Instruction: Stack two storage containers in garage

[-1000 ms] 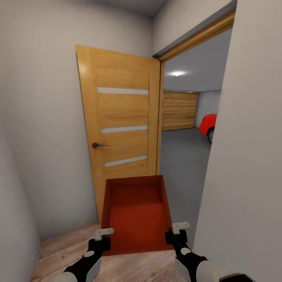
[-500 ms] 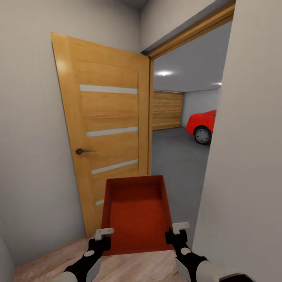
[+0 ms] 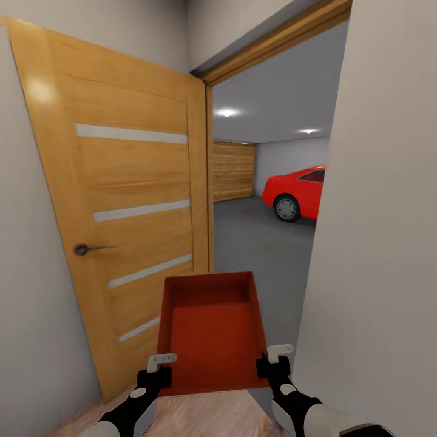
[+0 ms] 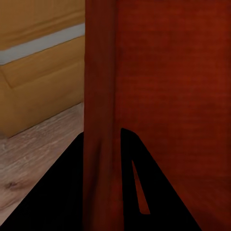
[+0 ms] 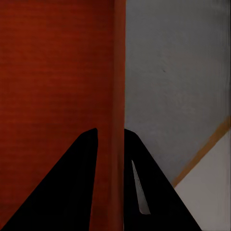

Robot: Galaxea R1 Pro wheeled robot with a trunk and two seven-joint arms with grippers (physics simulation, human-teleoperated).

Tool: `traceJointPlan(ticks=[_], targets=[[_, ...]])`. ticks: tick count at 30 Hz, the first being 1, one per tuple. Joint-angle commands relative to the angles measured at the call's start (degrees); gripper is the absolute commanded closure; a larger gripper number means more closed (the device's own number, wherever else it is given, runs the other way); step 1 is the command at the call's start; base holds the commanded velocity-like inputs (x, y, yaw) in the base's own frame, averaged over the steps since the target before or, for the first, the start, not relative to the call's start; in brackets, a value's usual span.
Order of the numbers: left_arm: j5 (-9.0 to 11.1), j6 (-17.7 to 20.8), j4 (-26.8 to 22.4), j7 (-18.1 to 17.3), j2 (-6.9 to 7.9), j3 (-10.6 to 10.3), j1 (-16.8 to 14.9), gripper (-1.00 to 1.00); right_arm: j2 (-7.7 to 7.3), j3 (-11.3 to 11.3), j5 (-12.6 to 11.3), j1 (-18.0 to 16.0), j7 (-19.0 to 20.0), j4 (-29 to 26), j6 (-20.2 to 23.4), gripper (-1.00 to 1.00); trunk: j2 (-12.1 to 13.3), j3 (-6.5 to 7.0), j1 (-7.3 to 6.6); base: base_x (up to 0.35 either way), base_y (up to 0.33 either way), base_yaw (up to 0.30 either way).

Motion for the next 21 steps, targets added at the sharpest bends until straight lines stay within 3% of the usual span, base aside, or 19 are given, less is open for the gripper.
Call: traceJointPlan(ticks=[1,12,21], targets=[[0.04,-1.24,-0.19,0.42,0.35,-0.97,-0.05,1.00,0.01,-1.71,0.35,-0.06,-0.25,0.21,0.07,1.00,-0.07,-0.09,0.04,0.312,0.146,-0.283],[-0.04,-1.08,0.15,0.42,0.35,-0.97,-0.05,1.00,0.01,-1.71,0.35,-0.06,-0.25,0.21,0.07,1.00,-0.07,-0.09,0.04,0.283,0.191,-0.283],[-0.13,-1.07,0.16,0.42,0.35,-0.98,-0.05,1.00,0.08,-1.66,0.35,-0.06,-0.32,0.21,0.07,1.00,-0.07,-0.09,0.04,0.225,0.258,-0.067]])
